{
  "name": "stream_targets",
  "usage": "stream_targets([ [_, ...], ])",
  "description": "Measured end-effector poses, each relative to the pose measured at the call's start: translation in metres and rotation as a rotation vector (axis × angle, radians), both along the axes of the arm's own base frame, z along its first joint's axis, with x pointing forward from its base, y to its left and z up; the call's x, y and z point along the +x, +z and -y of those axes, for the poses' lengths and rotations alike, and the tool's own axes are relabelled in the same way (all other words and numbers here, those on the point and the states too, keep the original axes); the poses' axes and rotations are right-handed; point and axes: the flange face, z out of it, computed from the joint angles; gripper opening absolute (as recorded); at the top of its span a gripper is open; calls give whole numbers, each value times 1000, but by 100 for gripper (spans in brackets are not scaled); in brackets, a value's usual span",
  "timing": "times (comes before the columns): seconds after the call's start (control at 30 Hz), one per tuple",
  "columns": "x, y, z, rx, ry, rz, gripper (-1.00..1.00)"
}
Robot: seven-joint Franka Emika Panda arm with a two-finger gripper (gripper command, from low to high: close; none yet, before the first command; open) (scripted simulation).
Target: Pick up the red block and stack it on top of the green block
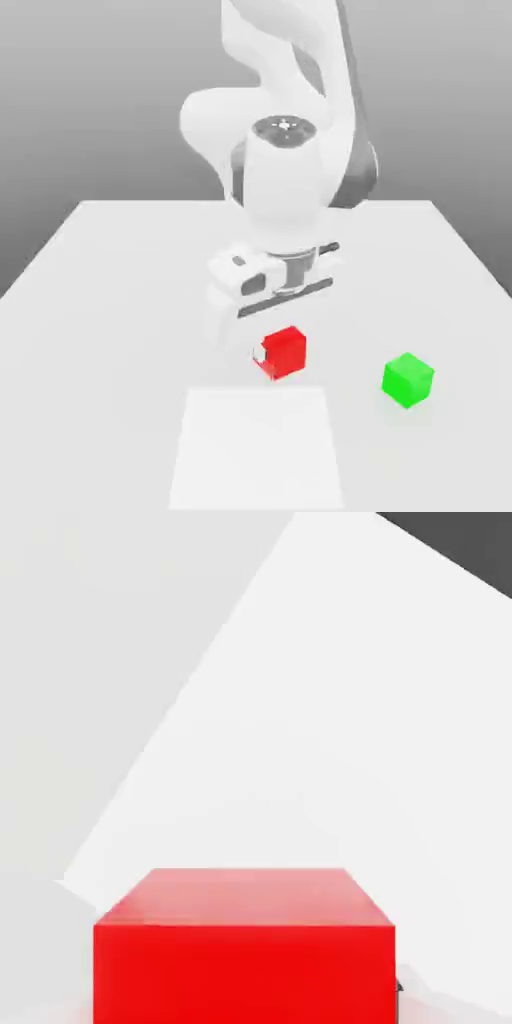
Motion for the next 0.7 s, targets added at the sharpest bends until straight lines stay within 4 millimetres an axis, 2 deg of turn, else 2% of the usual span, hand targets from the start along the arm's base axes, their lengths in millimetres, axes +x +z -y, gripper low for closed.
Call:
stream_targets([
  [0.17,-11,8,-66,0,200,0,-100],
  [0.37,-41,18,-143,0,439,0,-100],
  [0.47,-46,-2,-154,-2,473,0,-100],
  [0.6,-47,-40,-154,-2,476,0,-100],
  [0.63,-47,-45,-154,-1,477,0,100],
  [0.7,-47,-45,-154,-1,477,0,100],
])
